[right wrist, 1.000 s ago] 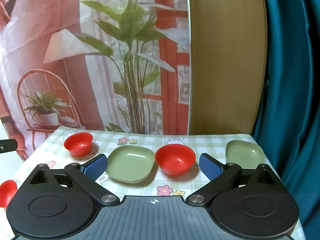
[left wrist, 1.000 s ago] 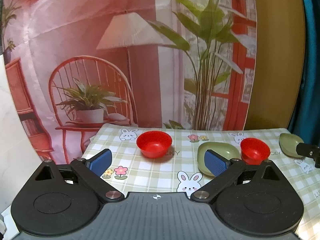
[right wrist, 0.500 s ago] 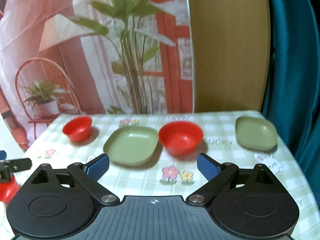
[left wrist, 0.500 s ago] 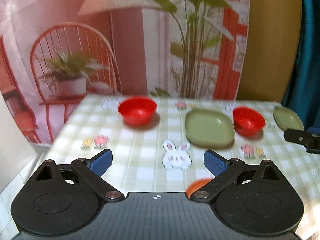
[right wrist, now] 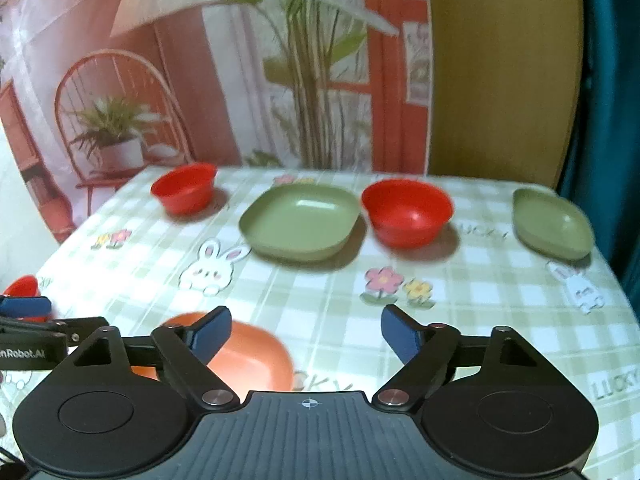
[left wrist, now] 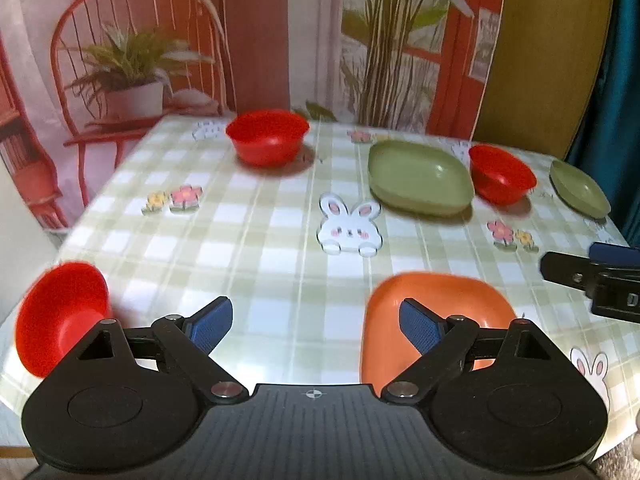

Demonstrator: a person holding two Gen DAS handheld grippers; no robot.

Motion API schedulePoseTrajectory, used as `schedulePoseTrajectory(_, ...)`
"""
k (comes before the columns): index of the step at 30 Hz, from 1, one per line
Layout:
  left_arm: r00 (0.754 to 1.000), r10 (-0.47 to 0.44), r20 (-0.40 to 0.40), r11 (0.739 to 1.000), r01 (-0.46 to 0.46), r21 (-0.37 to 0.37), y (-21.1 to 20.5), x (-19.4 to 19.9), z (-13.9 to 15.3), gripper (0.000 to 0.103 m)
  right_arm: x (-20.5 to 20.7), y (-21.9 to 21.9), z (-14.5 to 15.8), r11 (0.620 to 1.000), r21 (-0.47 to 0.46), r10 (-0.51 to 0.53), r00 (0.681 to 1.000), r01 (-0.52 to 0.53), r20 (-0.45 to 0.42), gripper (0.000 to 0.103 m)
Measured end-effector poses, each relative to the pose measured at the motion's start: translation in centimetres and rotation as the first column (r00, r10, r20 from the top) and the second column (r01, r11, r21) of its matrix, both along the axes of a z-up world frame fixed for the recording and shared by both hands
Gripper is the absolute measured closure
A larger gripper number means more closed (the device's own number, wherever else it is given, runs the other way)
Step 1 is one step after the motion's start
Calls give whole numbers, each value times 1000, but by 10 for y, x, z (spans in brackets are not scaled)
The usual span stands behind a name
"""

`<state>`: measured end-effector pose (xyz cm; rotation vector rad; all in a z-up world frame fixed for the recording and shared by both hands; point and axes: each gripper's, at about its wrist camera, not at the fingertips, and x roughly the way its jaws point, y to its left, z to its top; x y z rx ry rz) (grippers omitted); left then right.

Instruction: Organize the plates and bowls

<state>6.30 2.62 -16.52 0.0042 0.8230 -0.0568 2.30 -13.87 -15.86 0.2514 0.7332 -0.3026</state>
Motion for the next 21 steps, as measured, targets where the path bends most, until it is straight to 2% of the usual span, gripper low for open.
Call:
schedulePoseTrajectory(5,997,-39,-74,999,38,-15,-10,0,-20,15,5,9,-17,999,26,24,999,-23,-45,35)
schedulePoseTrajectory(14,987,-62,-146,997,55,-50,-14,-5,-43,26,4,15,-39,997,63,55,994,-49,-98,49)
schedulePoseTrajectory(20,979,-69,-193,996,56,-72,-17,-3,-56,44,6,19,-47,995,68,81,990,-73,-113,58)
schedulePoseTrajectory(21,977,-71,-199,995,57,-79,-17,-3,-58,51,6,20,-48,995,69,84,990,-76,-114,61)
